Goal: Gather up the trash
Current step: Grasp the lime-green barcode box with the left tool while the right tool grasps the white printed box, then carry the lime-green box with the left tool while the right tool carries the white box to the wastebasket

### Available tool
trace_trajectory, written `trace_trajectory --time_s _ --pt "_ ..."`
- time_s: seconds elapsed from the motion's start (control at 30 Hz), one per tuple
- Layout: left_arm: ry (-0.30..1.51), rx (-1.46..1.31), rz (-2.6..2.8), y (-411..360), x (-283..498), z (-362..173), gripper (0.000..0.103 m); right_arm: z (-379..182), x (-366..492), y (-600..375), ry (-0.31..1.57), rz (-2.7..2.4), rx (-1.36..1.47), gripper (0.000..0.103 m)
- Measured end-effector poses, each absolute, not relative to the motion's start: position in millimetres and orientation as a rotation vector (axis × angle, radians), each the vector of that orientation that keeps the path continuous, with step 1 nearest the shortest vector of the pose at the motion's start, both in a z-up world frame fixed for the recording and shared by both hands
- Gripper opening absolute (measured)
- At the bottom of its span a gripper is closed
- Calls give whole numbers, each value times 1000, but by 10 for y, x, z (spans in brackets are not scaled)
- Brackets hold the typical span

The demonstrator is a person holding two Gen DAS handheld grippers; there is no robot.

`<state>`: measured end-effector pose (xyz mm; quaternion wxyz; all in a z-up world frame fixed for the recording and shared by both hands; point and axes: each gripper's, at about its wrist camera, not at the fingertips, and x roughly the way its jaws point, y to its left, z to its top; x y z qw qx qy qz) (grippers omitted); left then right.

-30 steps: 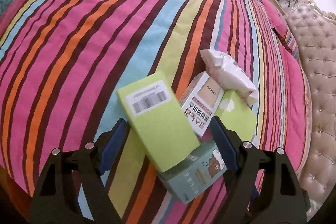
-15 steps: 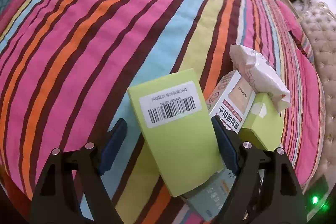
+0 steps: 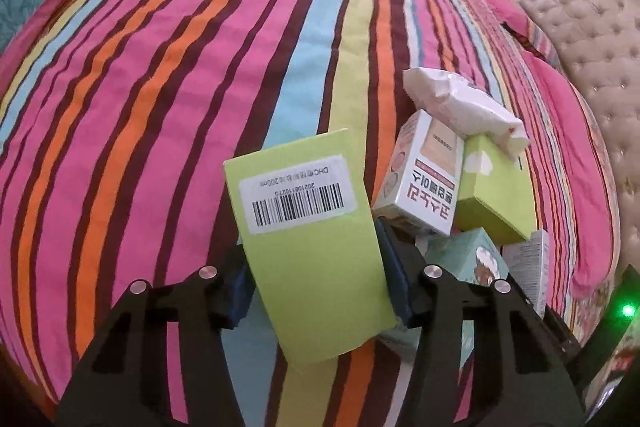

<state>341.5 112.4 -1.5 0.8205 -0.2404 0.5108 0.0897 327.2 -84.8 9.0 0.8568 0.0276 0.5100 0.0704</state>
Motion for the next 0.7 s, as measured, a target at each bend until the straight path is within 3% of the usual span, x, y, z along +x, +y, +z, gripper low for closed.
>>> trace_trajectory --time_s 0.7 --pt "1014 -484 104 1147 2743 202 52 301 2743 -1120 1054 200 188 29"
